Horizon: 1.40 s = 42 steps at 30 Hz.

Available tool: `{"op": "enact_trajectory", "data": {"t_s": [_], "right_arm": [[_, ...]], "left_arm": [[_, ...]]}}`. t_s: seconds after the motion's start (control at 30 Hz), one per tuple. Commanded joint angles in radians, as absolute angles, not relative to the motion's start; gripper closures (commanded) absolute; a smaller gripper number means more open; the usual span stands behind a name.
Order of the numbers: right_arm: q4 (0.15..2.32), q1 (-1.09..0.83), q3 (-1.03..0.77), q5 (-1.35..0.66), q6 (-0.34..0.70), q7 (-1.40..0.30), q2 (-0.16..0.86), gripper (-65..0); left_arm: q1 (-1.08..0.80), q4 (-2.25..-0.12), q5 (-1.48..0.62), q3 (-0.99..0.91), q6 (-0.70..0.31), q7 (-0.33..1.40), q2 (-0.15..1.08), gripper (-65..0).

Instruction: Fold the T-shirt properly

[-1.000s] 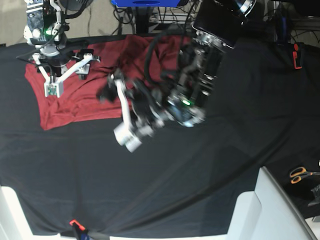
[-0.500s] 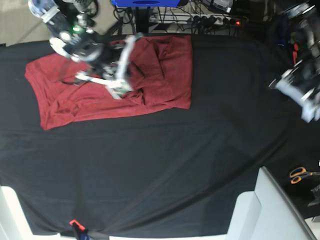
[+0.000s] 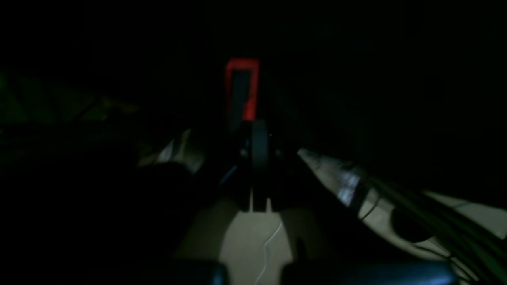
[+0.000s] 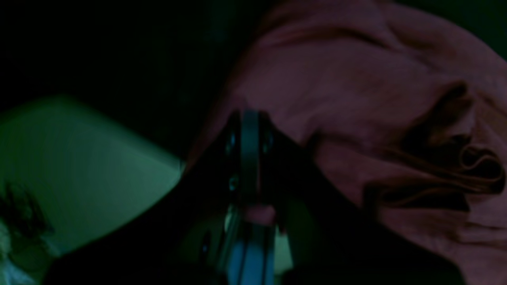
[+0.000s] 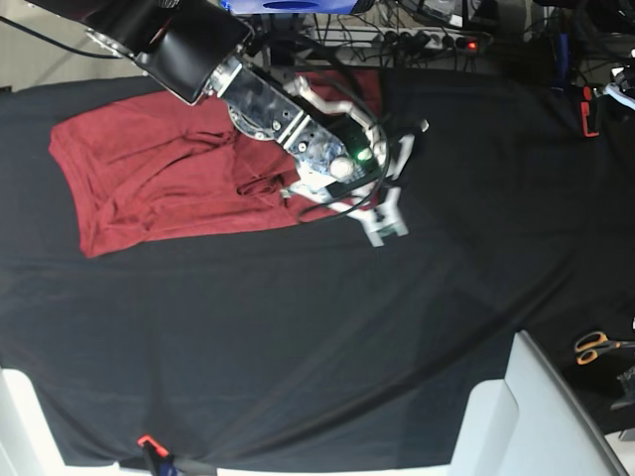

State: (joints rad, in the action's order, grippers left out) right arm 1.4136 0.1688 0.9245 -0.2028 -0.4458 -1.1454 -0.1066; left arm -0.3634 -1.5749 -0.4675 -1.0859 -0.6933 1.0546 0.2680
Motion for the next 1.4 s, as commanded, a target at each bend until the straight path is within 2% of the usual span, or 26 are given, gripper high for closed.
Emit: {"op": "enact_trajectory", "data": {"t_s": [0.0,0.2,0.33,0.5,0.7,0.87,1.1,1.37], "right_arm": [[1.400,0.185,0.920,-0.197,-0.470,-1.113,-0.114,-0.2],[1.277,0.182,0.891,-0.199,-0.616,-1.033,-0.113,-0.2],[1.319,0.136,0.814,-0.199,-0.628,-1.038,-0.111,-0.2],[1.442,0.071,0.802,-0.199,-0.665,-1.086,-0.088,-0.2],[1.481,0.031,0.799,-0.196,-0.688,-1.096,-0.051,-0.2],[1.494,-0.012,0.707,-0.196,-0.682,-1.093,-0.015,-0.2],[1.664,-0.077,0.687,-0.196,-0.685,-1.124,0.067,-0.2],[1.736,-0.140,0.610,-0.196,-0.682,-1.148,0.097,-0.2]], "left_arm": [[-0.371,-1.587,-0.467,-1.095,-0.698,1.044,0.288,0.0],[-0.361,-1.583,-0.467,-1.082,-0.698,1.044,0.288,0.0],[-0.360,-1.583,-0.466,-1.015,-0.698,1.044,0.292,0.0],[-0.357,-1.583,-0.466,-0.960,-0.698,1.043,0.292,0.0],[-0.337,-1.581,-0.466,-0.952,-0.698,1.043,0.294,0.0],[-0.337,-1.581,-0.466,-0.952,-0.698,1.043,0.294,0.0],[-0.315,-1.504,-0.466,-0.957,-0.698,1.041,0.312,0.0],[-0.308,-1.469,-0.466,-0.954,-0.698,1.041,0.325,0.0]]}}
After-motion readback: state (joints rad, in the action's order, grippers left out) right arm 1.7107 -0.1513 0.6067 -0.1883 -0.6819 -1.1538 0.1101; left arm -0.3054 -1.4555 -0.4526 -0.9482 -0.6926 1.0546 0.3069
